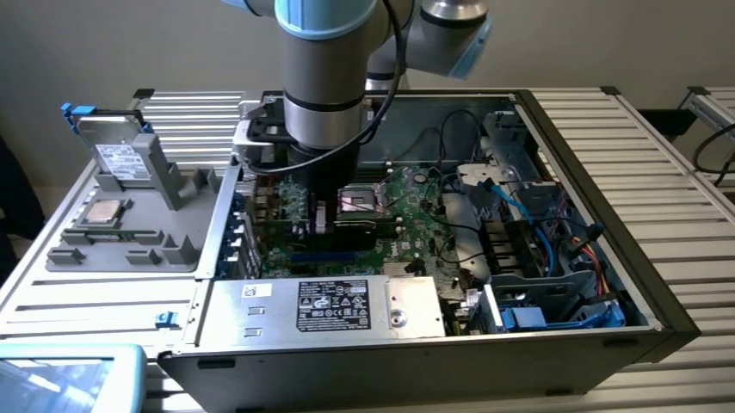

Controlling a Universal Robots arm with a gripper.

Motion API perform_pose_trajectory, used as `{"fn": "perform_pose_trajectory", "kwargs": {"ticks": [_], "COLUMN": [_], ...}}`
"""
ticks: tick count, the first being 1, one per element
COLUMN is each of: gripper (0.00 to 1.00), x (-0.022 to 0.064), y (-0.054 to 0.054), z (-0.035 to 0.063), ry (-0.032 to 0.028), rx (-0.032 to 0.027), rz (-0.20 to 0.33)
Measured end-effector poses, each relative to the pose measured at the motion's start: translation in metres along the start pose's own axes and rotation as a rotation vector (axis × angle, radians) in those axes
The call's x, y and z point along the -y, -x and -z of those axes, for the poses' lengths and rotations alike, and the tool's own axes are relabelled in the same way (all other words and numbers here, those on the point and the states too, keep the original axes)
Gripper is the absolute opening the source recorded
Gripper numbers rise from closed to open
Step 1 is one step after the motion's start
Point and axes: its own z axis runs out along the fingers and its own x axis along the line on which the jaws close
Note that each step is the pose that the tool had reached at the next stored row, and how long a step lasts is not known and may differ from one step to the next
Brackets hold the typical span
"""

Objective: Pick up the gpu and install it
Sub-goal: 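Insert the gpu into the slot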

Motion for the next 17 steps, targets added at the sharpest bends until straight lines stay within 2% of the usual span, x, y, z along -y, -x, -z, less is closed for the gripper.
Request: {"fn": "perform_pose_trajectory", "kwargs": {"ticks": [3,4,12,17], "gripper": [0.29,0.29,0.29,0.29], "x": [-0.0002,-0.0002,-0.0001,-0.0001], "y": [-0.0011,-0.0015,-0.0021,-0.0025], "z": [-0.0006,-0.0006,-0.0007,-0.0008], "ry": [0.0006,0.0007,0.0008,0.0007], "rx": [0.0177,0.0198,0.0201,0.0172], "rz": [0.001,0.001,0.001,0.001]}}
